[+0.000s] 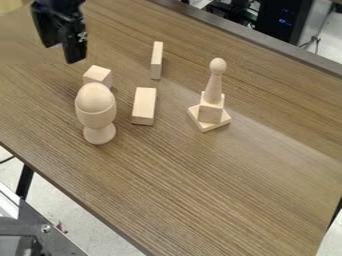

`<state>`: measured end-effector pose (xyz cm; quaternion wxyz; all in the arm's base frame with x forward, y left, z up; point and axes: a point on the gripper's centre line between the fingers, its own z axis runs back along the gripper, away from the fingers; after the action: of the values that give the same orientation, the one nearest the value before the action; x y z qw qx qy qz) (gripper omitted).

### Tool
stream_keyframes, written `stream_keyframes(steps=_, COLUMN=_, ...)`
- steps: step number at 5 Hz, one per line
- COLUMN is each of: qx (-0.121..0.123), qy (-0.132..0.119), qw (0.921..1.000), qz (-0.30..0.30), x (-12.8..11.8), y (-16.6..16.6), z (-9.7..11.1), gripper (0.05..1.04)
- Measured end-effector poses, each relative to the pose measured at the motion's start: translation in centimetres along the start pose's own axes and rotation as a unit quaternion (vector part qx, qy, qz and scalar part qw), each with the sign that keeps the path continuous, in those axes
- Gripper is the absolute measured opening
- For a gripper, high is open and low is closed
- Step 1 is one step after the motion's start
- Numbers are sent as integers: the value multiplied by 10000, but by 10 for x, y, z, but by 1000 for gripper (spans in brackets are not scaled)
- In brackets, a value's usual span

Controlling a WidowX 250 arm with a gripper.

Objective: Move the cube to the right table

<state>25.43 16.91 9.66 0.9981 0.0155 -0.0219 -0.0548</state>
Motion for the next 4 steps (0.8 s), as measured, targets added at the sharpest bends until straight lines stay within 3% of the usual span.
stream_keyframes(steps=1, qx=108, qy=203, qw=9960, qz=869, x=10, y=1, z=-12, gripper=998)
stream_keyframes(steps=2, qx=77, qy=183, qw=9907, qz=1348, x=16, y=1, z=-15, gripper=998)
stream_keyframes(steps=3, qx=72, qy=68, qw=9789, qz=2041, x=17, y=-1, z=-21, gripper=998)
stream_keyframes(steps=4, qx=-127, qy=-52, qw=9765, qz=2152, x=21, y=-6, z=-22, gripper=998)
